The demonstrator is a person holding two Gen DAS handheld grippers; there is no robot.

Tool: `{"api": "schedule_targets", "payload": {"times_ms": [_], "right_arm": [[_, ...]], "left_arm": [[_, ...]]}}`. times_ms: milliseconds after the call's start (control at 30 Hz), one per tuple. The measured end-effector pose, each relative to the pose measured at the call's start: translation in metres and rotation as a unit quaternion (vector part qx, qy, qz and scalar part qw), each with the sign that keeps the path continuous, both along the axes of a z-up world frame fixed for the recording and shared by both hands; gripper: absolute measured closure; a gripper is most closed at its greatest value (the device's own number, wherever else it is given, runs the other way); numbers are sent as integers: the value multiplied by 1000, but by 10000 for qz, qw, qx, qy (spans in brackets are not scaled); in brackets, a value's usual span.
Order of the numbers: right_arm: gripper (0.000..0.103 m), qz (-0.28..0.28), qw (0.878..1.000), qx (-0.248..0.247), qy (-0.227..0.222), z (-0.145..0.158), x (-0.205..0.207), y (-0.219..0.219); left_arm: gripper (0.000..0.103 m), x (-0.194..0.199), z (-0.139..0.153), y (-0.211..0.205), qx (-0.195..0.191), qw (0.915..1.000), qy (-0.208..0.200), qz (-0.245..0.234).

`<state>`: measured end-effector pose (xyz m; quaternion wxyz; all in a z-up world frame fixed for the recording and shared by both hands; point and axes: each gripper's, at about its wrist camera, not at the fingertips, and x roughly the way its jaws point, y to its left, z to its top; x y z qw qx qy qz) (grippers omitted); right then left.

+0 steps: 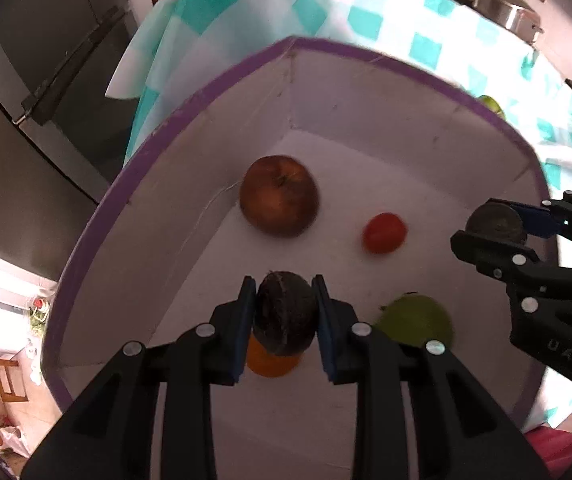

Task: Organize fruits
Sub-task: 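Carry both dark plums into the white box and open both tools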

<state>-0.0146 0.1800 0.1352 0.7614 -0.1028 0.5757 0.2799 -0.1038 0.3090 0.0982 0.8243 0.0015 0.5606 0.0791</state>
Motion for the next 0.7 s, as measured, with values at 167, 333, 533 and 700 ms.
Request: {"api": "schedule_targets", "payload": {"times_ms": [167,333,533,700], "right_arm": [[64,175,9991,-320,213,-20,6,23],[64,184,9977,-511,413,-33,9,32],[60,92,9980,-432,452,-31,10,31],[54,57,9986,-376,380,-24,13,27]], "left_arm": [[74,11,-17,10,-245,9981,566,39],[74,12,-25,12,-253,9958,881,78],[57,12,-22,16,-266,9956,894,109],[42,7,-18,17,-174,9962,831,170]]}}
